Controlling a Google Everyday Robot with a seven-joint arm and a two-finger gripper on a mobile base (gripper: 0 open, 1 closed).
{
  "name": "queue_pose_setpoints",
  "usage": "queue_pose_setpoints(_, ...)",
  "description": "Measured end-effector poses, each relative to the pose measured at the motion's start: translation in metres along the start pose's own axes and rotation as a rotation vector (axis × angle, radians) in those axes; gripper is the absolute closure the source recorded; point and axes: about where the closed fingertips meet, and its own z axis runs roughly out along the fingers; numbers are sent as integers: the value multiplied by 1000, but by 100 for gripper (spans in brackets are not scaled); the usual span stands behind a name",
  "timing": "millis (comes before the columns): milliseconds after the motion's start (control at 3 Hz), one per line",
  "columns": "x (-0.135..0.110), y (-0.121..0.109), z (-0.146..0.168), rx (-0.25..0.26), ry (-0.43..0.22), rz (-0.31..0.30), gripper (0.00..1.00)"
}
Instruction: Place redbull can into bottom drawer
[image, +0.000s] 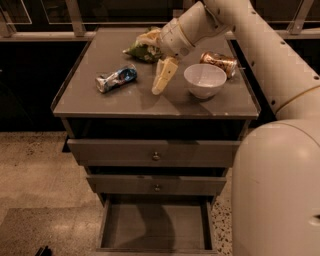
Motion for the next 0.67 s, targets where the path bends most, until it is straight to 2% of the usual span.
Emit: queue_pose_setpoints(667,-1,-28,28,-4,-73,-40,0)
